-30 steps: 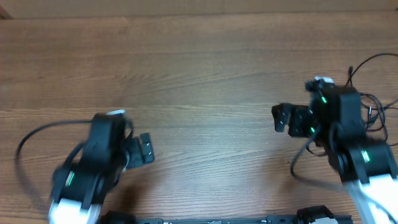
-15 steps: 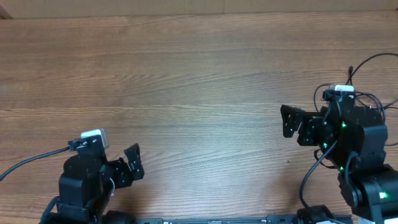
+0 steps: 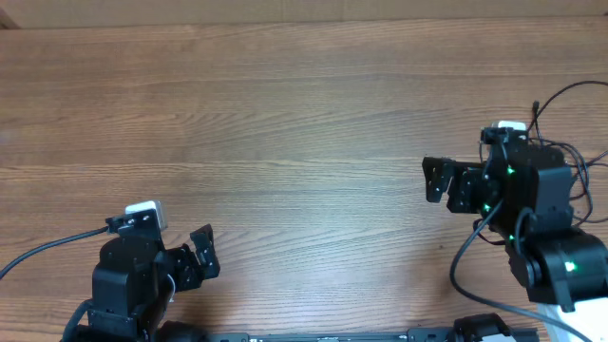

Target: Untangle cables

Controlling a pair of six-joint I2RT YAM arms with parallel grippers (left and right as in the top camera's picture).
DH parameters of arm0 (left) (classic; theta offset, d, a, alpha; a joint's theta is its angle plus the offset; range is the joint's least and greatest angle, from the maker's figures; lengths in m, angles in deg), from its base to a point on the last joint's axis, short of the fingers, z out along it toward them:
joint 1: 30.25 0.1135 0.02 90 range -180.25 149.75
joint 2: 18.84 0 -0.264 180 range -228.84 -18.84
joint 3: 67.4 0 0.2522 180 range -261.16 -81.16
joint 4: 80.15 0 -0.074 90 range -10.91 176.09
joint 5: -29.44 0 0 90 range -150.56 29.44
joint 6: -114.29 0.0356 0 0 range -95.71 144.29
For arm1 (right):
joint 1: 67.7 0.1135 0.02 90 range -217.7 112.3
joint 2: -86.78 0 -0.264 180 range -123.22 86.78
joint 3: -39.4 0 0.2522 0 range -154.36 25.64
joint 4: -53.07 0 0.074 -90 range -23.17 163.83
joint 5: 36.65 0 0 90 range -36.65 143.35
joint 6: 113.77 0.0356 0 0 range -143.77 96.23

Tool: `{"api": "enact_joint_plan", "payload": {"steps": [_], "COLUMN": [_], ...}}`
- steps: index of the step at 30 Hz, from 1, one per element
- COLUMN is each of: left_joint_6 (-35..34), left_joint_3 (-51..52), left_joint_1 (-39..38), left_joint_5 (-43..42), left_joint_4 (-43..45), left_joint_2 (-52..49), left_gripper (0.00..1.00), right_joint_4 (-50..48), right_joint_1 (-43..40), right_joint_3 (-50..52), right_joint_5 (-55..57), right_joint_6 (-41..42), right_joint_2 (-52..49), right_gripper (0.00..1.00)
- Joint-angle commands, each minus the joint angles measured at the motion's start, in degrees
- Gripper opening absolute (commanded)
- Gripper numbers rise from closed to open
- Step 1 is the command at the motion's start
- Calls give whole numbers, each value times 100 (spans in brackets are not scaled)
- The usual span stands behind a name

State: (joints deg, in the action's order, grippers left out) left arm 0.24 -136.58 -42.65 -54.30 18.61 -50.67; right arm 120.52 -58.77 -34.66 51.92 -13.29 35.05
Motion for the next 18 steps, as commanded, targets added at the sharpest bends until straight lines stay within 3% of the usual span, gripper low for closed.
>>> {"api": "enact_joint_plan", "payload": {"steps": [1, 5, 11, 15, 18], "left_joint_6": [-61, -61, -61, -61, -61], "left_joint_3": [48, 48, 48, 48, 48], "left_joint_1": [-2, -2, -2, -2, -2], "left_joint_5": [74, 74, 74, 76, 74], "left_joint_4": [15, 15, 15, 15, 15], "left_joint_2": [7, 7, 7, 7, 7], "left_gripper": [99, 100, 100, 100, 100], "right_joint_4": [-4, -116, -1080, -2210, -3641], "right_joint_1": [-33, -31, -33, -33, -72], "right_joint_3": [72, 83, 728, 1762, 2966], "right_joint_5": [90, 479, 483, 479, 385], "right_joint_6": [-28, -192, -197, -195, -190], "right_joint_2": [-63, 232, 1222, 2175, 3158], "right_gripper": [100, 100, 100, 100, 100]}}
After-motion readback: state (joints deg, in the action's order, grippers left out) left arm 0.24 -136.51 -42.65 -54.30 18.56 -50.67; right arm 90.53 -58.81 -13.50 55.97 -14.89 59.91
